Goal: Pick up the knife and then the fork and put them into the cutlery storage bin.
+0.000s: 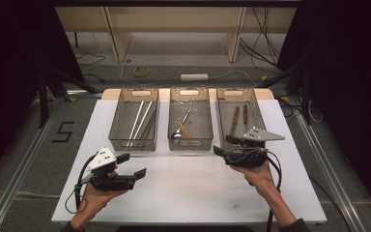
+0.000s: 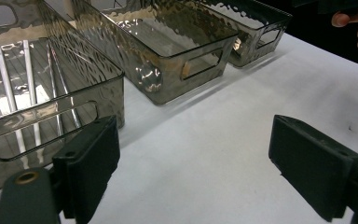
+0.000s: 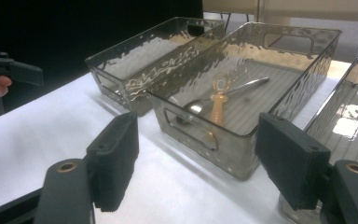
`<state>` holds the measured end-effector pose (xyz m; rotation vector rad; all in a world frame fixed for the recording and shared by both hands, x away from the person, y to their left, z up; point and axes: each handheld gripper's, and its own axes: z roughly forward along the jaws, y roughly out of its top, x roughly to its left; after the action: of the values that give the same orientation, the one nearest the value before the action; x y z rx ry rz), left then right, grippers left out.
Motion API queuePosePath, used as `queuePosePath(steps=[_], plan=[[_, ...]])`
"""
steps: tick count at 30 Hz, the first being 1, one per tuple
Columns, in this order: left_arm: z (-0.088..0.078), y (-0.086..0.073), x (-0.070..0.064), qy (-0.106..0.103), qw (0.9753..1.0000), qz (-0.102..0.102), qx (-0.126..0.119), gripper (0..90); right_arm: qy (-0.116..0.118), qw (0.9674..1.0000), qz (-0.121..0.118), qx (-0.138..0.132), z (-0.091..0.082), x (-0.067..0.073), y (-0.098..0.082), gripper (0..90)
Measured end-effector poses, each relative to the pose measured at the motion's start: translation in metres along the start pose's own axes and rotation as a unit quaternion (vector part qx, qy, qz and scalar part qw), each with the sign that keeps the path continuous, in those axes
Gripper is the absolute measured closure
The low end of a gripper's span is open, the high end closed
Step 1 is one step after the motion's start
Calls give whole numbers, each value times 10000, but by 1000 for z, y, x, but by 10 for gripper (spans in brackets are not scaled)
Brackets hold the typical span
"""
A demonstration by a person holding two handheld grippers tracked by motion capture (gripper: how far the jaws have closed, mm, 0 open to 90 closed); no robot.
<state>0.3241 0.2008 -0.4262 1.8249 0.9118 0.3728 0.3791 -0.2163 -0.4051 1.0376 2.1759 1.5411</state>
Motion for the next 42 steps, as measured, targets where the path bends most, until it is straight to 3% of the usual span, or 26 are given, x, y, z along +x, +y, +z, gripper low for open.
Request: queuePosePath(steps=[28,42], plan=[[-3,0,1,-154,9996,-187,-130,158,149,9997,-87,-171,-27,22,-39,221],[-3,0,1,-238,9993,-223,-168,157,52,9998,-136,-157,-37,27,-51,210]])
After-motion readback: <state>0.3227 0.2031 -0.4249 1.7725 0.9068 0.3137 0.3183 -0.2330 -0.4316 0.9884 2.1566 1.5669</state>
